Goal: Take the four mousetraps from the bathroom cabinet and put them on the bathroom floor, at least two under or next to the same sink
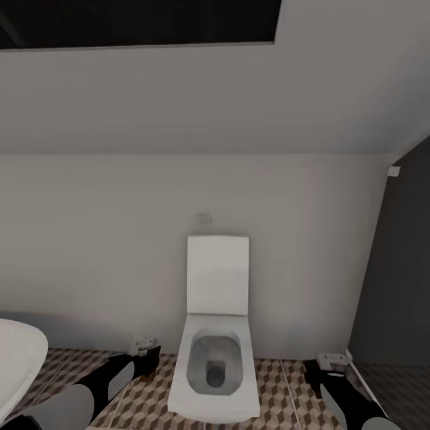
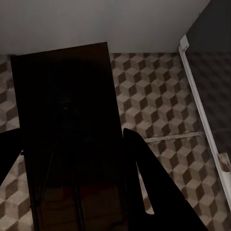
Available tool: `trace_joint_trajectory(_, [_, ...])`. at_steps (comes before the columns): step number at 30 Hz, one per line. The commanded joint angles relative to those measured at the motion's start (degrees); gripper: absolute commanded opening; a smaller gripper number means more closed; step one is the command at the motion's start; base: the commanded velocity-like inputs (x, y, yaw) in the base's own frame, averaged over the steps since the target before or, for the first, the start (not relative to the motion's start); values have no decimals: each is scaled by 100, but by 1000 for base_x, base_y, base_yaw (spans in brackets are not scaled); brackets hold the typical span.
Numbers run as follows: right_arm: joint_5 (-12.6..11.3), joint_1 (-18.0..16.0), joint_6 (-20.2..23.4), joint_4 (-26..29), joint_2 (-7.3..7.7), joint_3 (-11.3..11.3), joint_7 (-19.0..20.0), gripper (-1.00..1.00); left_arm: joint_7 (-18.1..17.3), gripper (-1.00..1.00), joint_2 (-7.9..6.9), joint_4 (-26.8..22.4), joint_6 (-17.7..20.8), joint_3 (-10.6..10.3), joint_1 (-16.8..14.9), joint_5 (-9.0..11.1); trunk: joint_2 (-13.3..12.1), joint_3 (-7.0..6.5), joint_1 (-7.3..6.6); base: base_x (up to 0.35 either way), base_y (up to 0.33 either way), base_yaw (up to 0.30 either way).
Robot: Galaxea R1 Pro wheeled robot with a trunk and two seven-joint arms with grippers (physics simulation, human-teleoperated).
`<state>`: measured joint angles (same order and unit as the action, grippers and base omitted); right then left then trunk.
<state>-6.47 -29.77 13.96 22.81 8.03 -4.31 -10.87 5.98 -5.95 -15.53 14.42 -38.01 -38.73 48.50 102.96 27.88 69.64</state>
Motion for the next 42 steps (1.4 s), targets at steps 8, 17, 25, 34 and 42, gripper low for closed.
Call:
trace_joint_trajectory(8, [-128, -2, 106, 5, 6, -30, -59, -100, 62, -100, -10, -22, 26, -49, -3, 46, 326, 151, 176, 0, 0, -150])
trace_joint_trajectory(17, [-82, -2, 62, -27, 6, -49, -78, -100, 63, -100, -6, -25, 26, -49, -3, 46, 687, 313, 374, 0, 0, -24])
trace_joint_trajectory(25, [-83, -2, 7, -4, 6, -48, -137, -100, 68, -100, -11, -24, 26, -43, -3, 46, 1008, 456, 549, 0, 0, -1])
trace_joint_trajectory(34, [-89, -2, -322, -55, 4, -57, -186, -100, 121, -100, -41, 34, 18, -32, -3, 51, 1369, 618, 747, 0, 0, 0])
trace_joint_trajectory(42, [-38, -2, -356, -81, 6, -61, -188, -100, 325, -100, -204, 59, 17, -17, -3, 55, 1690, 761, 923, 0, 0, 0])
